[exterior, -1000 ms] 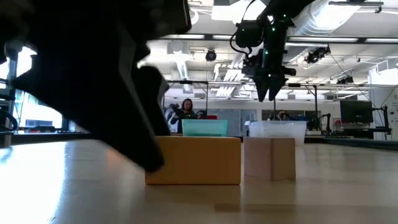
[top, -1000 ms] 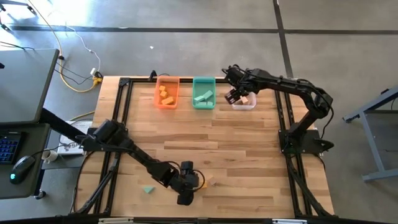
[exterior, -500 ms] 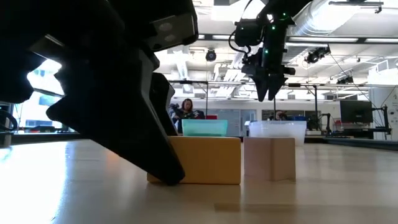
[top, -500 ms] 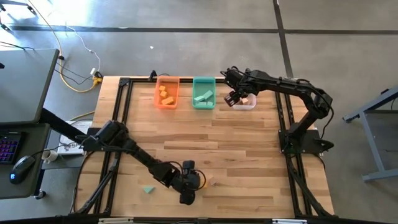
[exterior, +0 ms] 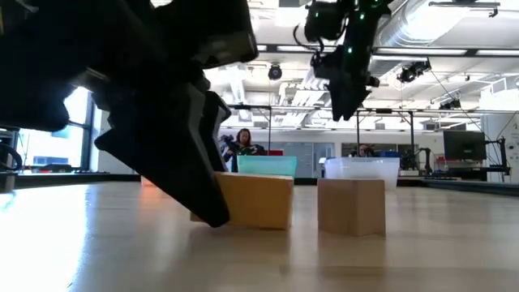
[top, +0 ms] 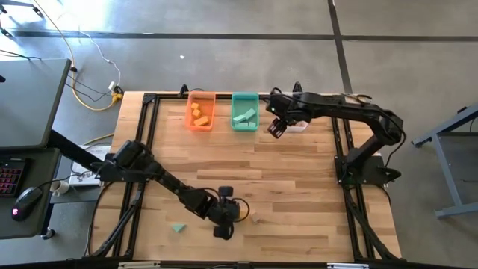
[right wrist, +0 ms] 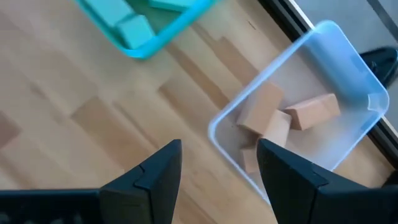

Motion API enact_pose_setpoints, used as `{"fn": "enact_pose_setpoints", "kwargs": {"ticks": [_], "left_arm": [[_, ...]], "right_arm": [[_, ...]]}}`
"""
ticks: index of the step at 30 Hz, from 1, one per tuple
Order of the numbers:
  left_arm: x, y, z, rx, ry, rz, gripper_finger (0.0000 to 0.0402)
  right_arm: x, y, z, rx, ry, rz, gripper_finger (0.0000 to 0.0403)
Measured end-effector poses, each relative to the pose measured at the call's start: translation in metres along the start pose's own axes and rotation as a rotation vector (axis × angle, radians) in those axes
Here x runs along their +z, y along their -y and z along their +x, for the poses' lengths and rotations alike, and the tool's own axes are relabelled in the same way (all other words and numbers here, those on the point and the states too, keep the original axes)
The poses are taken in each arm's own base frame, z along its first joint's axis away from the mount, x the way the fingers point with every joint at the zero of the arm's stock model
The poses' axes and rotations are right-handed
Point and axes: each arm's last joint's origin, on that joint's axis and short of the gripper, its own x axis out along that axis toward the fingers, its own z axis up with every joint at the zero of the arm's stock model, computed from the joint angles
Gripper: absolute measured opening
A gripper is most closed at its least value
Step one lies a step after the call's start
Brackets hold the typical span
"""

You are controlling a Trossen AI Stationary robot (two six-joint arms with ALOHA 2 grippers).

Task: Sort & place blocks by color
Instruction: Put the orange block into the orange bin

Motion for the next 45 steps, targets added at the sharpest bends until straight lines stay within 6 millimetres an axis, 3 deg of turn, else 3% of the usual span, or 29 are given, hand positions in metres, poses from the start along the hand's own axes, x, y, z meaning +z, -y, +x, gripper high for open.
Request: {"fn": "enact_pose_setpoints", "kwargs": {"ticks": [7, 12, 32, 38, 45], "left_arm": [[0.005, -0.027, -0.028, 0.088, -0.08, 0.041, 0.0104], [0.003, -0.058, -0.045, 0.16, -0.116, 0.031, 0.0104], [-0.059, -0.215, -0.153, 0.494, 0.009, -0.345, 0.0104], [-0.072, -0.26, -0.166, 0.567, -0.005, -0.444, 0.0104], [-0.094, -0.302, -0.162, 0.527, -0.062, -0.581, 0.0106]], "right_arm": [[-0.012, -0.022, -0.028, 0.072, 0.074, -0.076, 0.0195], [-0.022, -0.036, -0.038, 0.102, 0.082, -0.106, 0.0195], [-0.05, -0.081, -0.057, 0.182, 0.093, -0.184, 0.0195], [-0.055, -0.087, -0.06, 0.197, 0.093, -0.166, 0.0195], [-0.058, -0.094, -0.064, 0.221, 0.119, -0.169, 0.0195]]}}
